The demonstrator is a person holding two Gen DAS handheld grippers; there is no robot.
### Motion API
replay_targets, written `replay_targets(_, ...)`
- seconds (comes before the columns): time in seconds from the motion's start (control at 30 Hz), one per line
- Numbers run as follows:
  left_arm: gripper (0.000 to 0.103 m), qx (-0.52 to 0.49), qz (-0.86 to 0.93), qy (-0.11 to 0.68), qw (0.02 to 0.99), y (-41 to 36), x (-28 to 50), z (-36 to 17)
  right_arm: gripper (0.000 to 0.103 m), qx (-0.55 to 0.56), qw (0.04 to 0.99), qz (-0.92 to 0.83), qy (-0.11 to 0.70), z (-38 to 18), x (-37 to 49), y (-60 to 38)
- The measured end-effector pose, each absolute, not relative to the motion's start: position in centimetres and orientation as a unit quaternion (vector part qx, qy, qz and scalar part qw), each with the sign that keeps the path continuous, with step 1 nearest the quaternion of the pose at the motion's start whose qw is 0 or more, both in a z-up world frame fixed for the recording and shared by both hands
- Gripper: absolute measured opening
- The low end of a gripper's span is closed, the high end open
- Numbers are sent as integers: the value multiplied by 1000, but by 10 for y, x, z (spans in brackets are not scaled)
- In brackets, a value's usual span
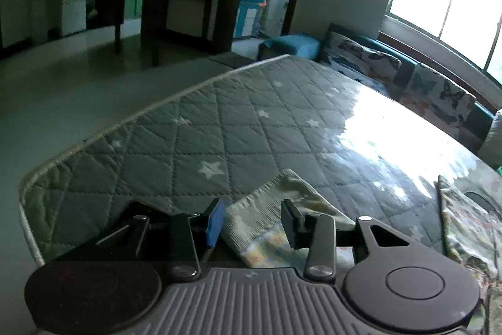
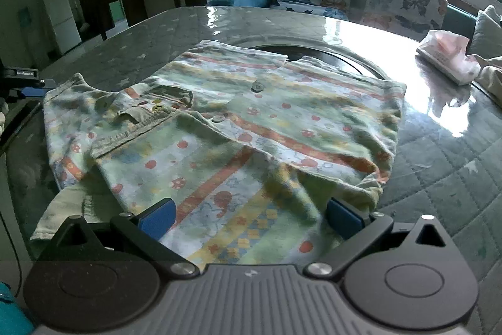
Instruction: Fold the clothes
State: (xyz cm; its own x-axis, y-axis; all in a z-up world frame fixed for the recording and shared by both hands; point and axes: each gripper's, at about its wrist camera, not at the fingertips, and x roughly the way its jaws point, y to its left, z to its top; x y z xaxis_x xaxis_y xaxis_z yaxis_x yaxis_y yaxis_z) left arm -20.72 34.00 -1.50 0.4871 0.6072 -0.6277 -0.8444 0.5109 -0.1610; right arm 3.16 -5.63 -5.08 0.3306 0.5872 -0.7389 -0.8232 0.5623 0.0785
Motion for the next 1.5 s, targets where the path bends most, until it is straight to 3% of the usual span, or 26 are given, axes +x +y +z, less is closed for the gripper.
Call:
replay_targets(0.27, 45, -236, 429, 277, 827, 344, -205, -24, 103, -137, 802, 443, 376, -47, 31, -59)
replay_targets(0.33, 39, -239, 430, 277, 825, 346, -206, -25, 103, -134, 804, 443, 374, -45, 29, -60)
replay_targets(0.47, 17, -249, 439, 273, 819, 351, -210, -26, 103, -133, 809, 443, 363, -41, 25, -63)
replay_targets(0.6, 9, -248, 437, 267, 822, 348, -211, -24, 103, -128, 813, 444, 356, -38, 22, -65)
replay_targets(1.0, 7, -258, 283, 192, 904, 278, -189, 45, 102, -99, 827, 440, 335, -26, 23, -77)
replay_targets(1.5, 6, -266, -30, 222, 938, 143, -90, 64, 102, -63, 847, 411, 330, -25, 28, -113)
